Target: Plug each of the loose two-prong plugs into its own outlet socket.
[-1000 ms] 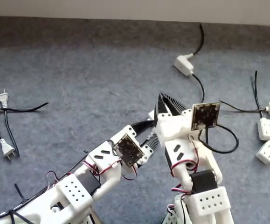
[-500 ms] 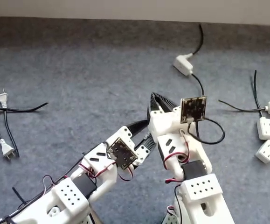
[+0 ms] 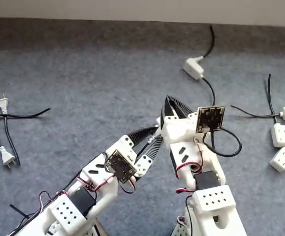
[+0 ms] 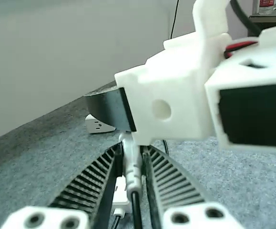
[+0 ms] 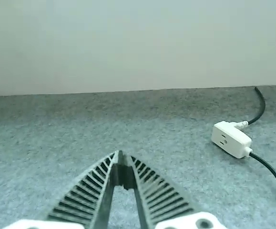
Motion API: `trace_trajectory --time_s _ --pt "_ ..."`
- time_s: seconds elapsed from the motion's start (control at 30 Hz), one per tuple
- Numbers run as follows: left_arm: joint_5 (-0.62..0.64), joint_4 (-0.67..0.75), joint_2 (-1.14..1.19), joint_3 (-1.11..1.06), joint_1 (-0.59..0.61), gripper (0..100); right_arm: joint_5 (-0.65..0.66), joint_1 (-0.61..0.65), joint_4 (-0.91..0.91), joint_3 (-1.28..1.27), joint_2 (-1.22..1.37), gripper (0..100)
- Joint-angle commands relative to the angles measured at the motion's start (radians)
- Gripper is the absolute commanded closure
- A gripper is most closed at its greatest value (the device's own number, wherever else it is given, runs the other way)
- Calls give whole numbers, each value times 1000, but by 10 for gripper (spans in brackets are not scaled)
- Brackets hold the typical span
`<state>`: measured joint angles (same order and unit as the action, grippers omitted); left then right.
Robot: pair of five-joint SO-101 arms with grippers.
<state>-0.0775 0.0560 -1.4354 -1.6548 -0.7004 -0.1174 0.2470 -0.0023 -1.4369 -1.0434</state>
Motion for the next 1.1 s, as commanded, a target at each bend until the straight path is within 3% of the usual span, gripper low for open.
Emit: trace_trajectory --time_s 0.0,0.23,0.43,0.57,0.8,0.9,1.07 --pt "6 3 -85 24 1 993 15 -47 -36 -4 76 991" --pt "3 11 -22 28 4 993 9 -117 -38 133 254 991" --pt "2 41 128 84 4 993 5 -174 193 291 208 991" --pt "2 77 282 140 8 993 5 -208 340 346 85 991" --pt "6 72 688 398 143 993 5 -407 473 357 25 991" --pt "6 -23 877 562 159 993 5 -446 486 265 19 991" --pt "8 -373 1127 921 140 993 -92 -437 481 101 16 991"
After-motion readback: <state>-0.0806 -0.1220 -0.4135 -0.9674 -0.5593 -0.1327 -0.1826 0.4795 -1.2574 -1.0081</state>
